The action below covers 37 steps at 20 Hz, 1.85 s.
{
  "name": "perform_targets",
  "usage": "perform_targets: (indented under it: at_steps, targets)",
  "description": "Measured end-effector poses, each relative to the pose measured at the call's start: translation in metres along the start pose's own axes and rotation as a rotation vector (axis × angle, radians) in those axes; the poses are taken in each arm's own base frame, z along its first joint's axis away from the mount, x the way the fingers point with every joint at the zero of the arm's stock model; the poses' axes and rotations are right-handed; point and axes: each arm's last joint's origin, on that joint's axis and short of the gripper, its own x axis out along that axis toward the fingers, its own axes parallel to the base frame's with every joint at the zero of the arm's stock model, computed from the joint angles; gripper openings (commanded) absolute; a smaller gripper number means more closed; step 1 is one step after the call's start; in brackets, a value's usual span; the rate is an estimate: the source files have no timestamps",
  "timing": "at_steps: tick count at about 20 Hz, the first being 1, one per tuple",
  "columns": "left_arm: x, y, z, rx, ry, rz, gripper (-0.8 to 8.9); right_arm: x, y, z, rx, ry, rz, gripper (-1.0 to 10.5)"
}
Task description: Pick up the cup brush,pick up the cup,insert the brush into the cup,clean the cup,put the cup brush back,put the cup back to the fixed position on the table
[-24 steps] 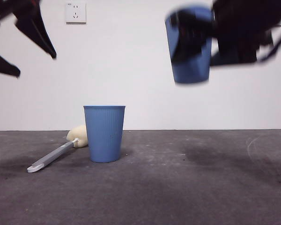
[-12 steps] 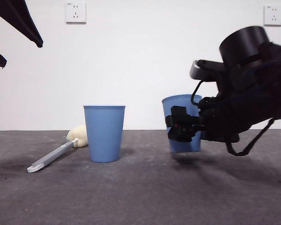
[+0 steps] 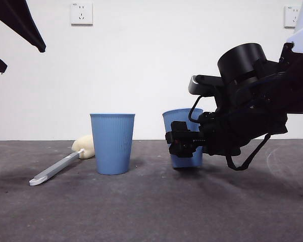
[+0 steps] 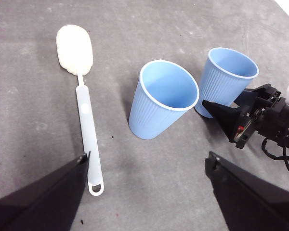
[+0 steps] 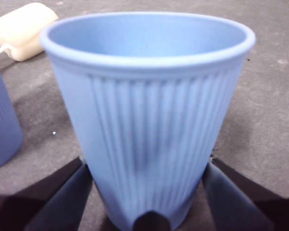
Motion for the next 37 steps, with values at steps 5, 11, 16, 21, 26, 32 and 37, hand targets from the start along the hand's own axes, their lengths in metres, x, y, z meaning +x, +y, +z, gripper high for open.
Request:
perform_targets:
  at_steps: [5, 11, 16, 21, 26, 32, 37]
  targets:
    - [0.000, 0.000, 0.000, 0.002, 0.000, 0.000, 4.09, 0.001, 0.002, -0.001, -0.009, 0.036, 0.006, -0.1]
    - [0.000, 0.000, 0.000, 0.002, 0.000, 0.000, 4.09, 0.001, 0.003, 0.000, -0.018, 0.092, 0.007, 2.4]
    - [0.000, 0.001, -0.002, 0.000, 0.018, 0.005, 4.09, -0.003, 0.003, 0.004, -0.019, 0.112, 0.011, 3.6]
    - [0.000, 0.001, -0.003, -0.002, 0.027, 0.008, 4.09, -0.011, 0.002, 0.006, -0.019, 0.174, 0.018, 4.6]
    - [0.000, 0.001, -0.003, -0.002, 0.027, 0.008, 4.09, -0.019, 0.002, 0.002, -0.021, 0.239, 0.019, 4.8]
    - [0.000, 0.001, -0.004, -0.004, 0.046, 0.014, 4.09, -0.035, 0.001, 0.010, -0.027, 0.328, 0.018, 4.8]
    - [0.000, 0.002, -0.005, -0.005, 0.054, 0.016, 4.09, -0.080, -0.002, 0.028, -0.025, 0.499, 0.049, 4.7]
